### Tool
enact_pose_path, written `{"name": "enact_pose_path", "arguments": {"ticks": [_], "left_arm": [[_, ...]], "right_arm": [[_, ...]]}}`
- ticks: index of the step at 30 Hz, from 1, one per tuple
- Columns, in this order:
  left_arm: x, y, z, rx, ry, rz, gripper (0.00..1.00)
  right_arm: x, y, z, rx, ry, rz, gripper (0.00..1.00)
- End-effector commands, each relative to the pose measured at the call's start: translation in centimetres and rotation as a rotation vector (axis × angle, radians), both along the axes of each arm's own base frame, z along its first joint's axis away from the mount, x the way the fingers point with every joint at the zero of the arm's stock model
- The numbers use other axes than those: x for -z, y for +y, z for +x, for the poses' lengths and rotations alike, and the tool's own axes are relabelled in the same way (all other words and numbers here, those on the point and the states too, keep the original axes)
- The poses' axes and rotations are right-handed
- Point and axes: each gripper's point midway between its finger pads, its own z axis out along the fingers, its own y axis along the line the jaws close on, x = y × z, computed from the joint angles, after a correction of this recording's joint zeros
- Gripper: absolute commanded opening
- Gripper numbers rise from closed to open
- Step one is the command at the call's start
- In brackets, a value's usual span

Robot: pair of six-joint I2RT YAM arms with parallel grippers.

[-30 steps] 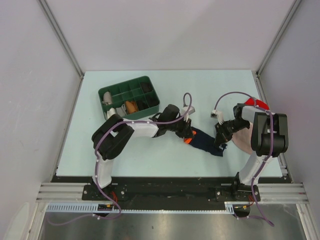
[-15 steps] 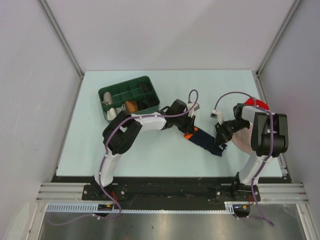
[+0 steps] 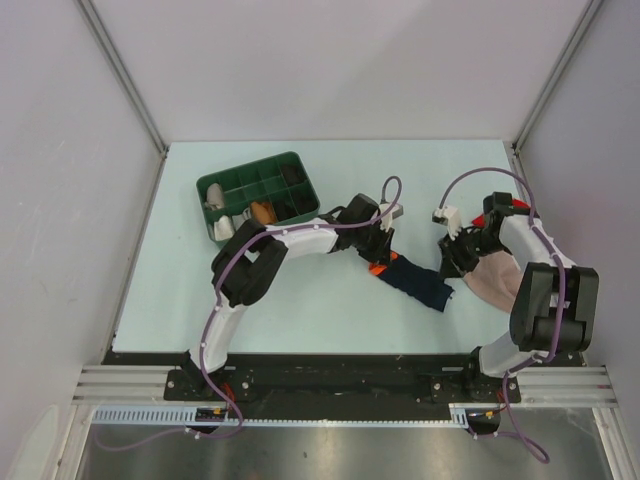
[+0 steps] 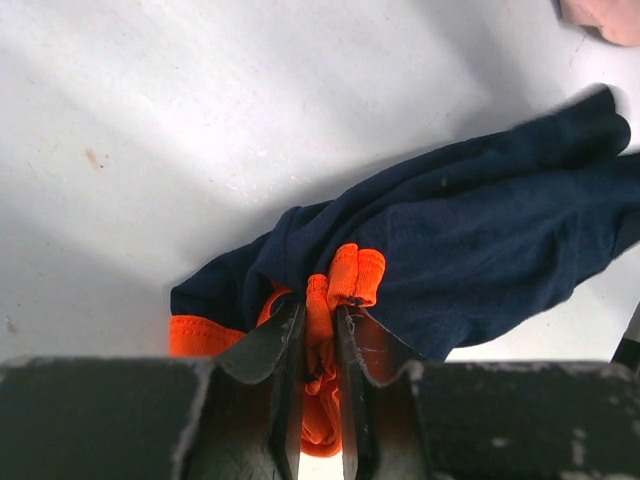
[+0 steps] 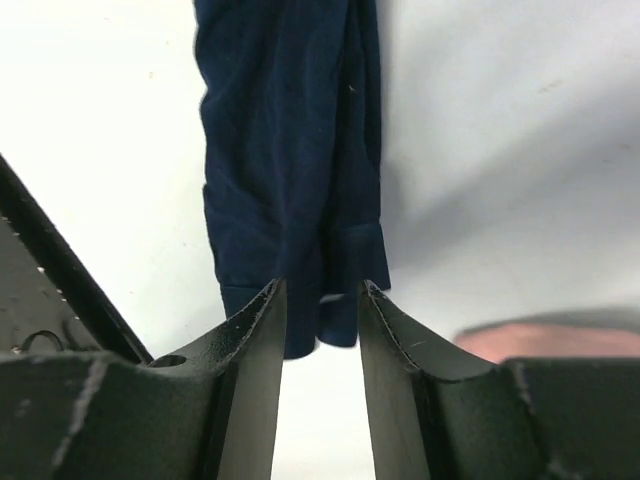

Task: Roll the underwear
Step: Fold the underwear at the center of the board, then roll the underwear to the center of the board.

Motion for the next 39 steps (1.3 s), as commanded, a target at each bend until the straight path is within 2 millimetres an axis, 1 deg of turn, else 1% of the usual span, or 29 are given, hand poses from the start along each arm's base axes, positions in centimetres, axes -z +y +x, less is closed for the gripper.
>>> {"name": "enact_pose_path", "arguments": {"ticks": [1,3,5,6,7,8,9,10,11,12,13,14,15,17,18,20,21,23,24,25,29,30,37,39], "left_arm": [[3.7,3.4,1.9,-0.058,-0.008,0.15,0.21],[3.7,3.3,1.8,-0.053,-0.007,0.151,0.21],[3.7,3.2,1.8,-0.048,0.001,0.15,0.22],[3.8,3.3,1.7,-0.045,0.007,0.153,0.22],[3.7,3.2,1.8,-0.043,0.003,0.153,0.22],[3.8,3.2,1.7,-0.041,0.007,0.155,0.22],[3.8,3.2,1.7,-0.039,0.007,0.154,0.23],[3.8,3.2,1.7,-0.038,0.01,0.156,0.23],[3.8,3.1,1.7,-0.037,0.012,0.156,0.23],[3.7,3.1,1.7,-0.035,0.011,0.154,0.23],[3.7,3.0,1.8,-0.036,0.01,0.155,0.23],[3.8,3.0,1.7,-0.033,0.016,0.156,0.23],[3.9,3.0,1.7,-0.033,0.021,0.158,0.24],[3.6,2.8,1.8,-0.031,0.019,0.153,0.24],[3.6,2.7,1.8,-0.03,0.024,0.149,0.24],[3.6,2.6,1.8,-0.029,0.028,0.148,0.24],[3.6,2.5,1.7,-0.027,0.032,0.145,0.25],[3.7,2.6,1.7,-0.026,0.036,0.147,0.25],[3.6,2.6,1.6,-0.025,0.038,0.147,0.25],[3.7,2.5,1.6,-0.024,0.043,0.147,0.25],[3.8,2.5,1.5,-0.02,0.045,0.149,0.25],[3.8,2.5,1.5,-0.017,0.046,0.148,0.25],[3.6,2.3,1.5,-0.012,0.05,0.143,0.26],[3.6,2.3,1.5,-0.01,0.051,0.144,0.26]], "right_arm": [[0.1,-1.7,0.2,0.017,-0.026,-0.086,0.39],[0.2,-2.2,0.2,0.025,-0.036,-0.109,0.39],[-0.4,-2.7,0.5,0.033,-0.077,-0.135,0.39],[-1.0,-2.7,0.7,0.017,-0.115,-0.134,0.39],[-2.6,-2.4,0.6,-0.011,-0.18,-0.127,0.4],[-3.5,-2.0,0.3,-0.051,-0.222,-0.111,0.41],[-4.4,-1.5,-0.3,-0.122,-0.272,-0.095,0.43],[-5.1,-0.2,-1.9,-0.288,-0.339,-0.049,0.45],[-5.9,0.4,-3.1,-0.398,-0.425,-0.045,0.54],[-6.1,1.1,-4.9,-0.489,-0.447,-0.017,0.61],[-5.9,1.2,-5.1,-0.686,-0.588,-0.051,0.68],[-5.1,1.5,-6.4,-0.781,-0.627,-0.055,0.8],[-4.4,1.5,-7.8,-0.876,-0.628,-0.053,0.85],[-3.9,2.0,-8.6,-1.105,-0.735,-0.056,0.9],[-3.2,1.9,-9.3,-1.162,-0.705,-0.046,0.91],[-2.4,2.2,-9.4,-1.224,-0.676,-0.05,0.89],[-1.3,1.7,-9.1,-1.251,-0.656,-0.077,0.89],[-0.3,1.3,-8.8,-1.276,-0.664,-0.11,0.88],[0.2,1.0,-8.1,-1.296,-0.681,-0.147,0.88],[0.9,1.0,-8.4,-1.306,-0.678,-0.148,0.88],[1.8,1.1,-7.3,-1.318,-0.719,-0.177,0.88],[1.9,1.2,-6.6,-1.318,-0.737,-0.191,0.88],[2.5,1.3,-5.7,-1.342,-0.745,-0.204,0.89],[3.1,1.0,-5.2,-1.345,-0.729,-0.22,0.89]]}}
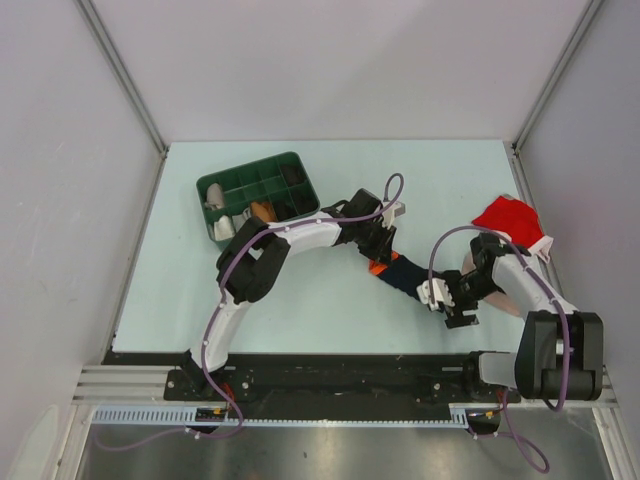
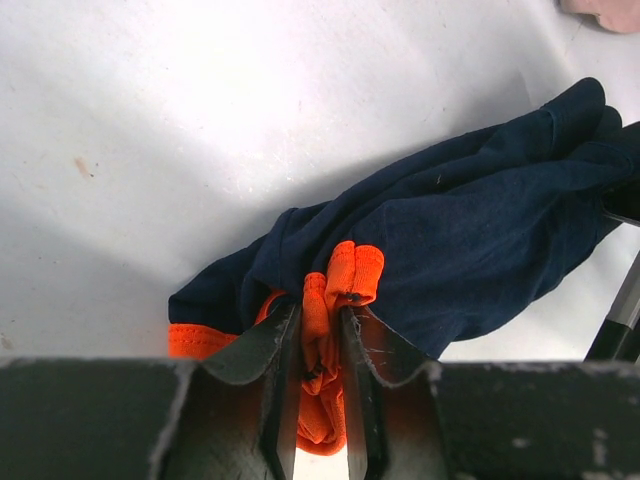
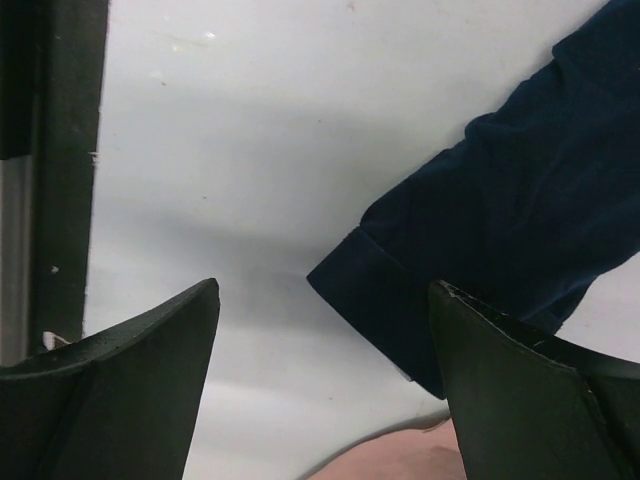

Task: Roll the underwear
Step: Roll the underwear to the center of the board.

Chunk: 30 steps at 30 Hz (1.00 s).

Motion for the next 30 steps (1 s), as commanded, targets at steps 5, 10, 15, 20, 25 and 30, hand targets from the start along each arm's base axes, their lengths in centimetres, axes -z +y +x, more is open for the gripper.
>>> {"name": "enact_pose_path", "arguments": {"ticks": [5,10,15,20,25,30], "left_arm": [[3.5,2.4,1.5,-0.042,-0.016,0.119,0.27],[3.8,2.5,1.5,-0.042,-0.009,0.122,0.28],[3.7,2.4,1.7,-0.042,-0.013,0.122,0.31],[2.2,2.4,2.4,-0.057,-0.054,0.116,0.41],[-3.5,2.7,4.2,-0.125,-0.199,0.035,0.62],[-9.1,4.1,5.9,-0.201,-0.319,-0.019,0.76]], "right_arm": [[2.0,-0.5,4.7,-0.456,-0.282,-0.089,0.88],[2.9,-1.0,5.5,-0.444,-0.274,-0.116,0.8],[3.5,-1.5,5.3,-0.411,-0.237,-0.138,0.63],[3.9,-1.7,5.2,-0.365,-0.204,-0.155,0.43],[4.0,-0.5,4.6,-0.292,-0.146,-0.164,0.32],[3.3,2.1,2.7,-0.269,-0.084,-0.132,0.29]]}}
